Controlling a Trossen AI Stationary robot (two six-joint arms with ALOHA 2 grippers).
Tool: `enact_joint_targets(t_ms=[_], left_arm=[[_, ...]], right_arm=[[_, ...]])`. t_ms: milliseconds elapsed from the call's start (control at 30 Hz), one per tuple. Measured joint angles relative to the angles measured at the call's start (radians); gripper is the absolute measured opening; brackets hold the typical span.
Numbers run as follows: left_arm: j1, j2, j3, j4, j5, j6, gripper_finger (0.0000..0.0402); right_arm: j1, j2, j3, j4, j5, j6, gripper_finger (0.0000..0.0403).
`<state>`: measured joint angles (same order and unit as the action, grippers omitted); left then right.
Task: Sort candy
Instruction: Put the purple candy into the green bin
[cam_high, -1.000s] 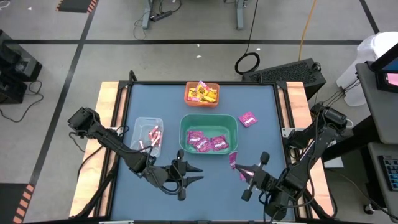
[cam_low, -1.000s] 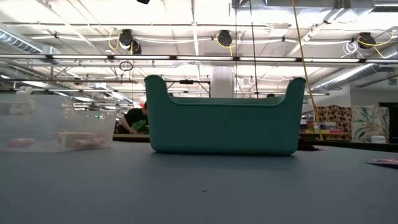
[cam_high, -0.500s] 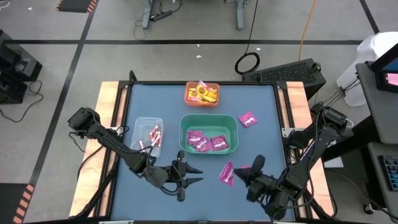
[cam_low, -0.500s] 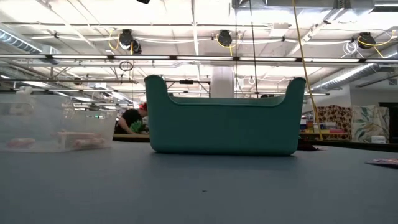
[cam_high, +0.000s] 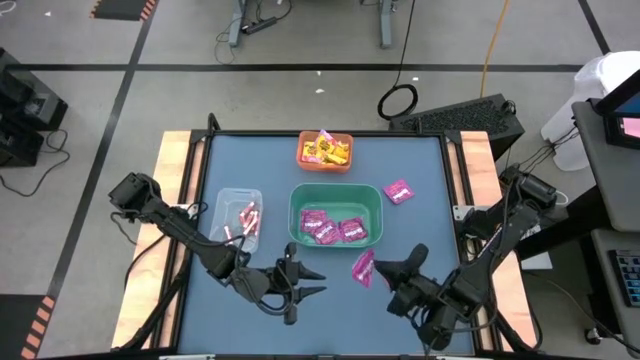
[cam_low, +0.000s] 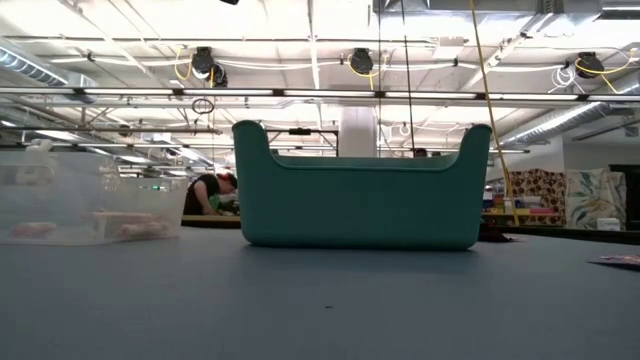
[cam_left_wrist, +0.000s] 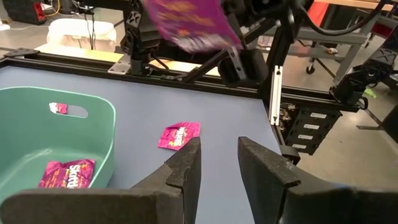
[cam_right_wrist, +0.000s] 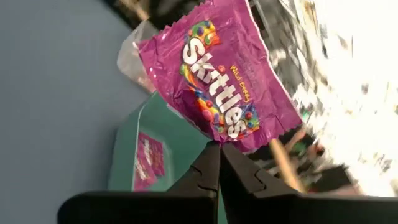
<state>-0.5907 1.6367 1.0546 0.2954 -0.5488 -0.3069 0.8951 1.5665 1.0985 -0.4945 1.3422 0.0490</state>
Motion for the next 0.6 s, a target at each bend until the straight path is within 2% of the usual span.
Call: enact_joint_targets(t_ms=[167,333,467,600], left_arm=[[0.0,0.0,0.0,-0.002,0.0,0.0,0.0112],[-0.002,0.0,0.0,-0.006,0.0,0.0,0.0112],[-0.013,0.0,0.0,-0.026,0.0,0.02,0.0112],[-0.031,0.0,0.0,-0.057,0.0,0.032,0.0112]], right_arm=[[-0.081,0.0,0.0,0.015,0.002,0.296,0.0],[-0.201,0.0,0.0,0.016,-0.043,0.455,0.0],[-0.325,0.0,0.0,0.02,-0.218,0.518,0.0],[-0.457,0.0,0.0,0.022,-0.471,0.542,0.0]])
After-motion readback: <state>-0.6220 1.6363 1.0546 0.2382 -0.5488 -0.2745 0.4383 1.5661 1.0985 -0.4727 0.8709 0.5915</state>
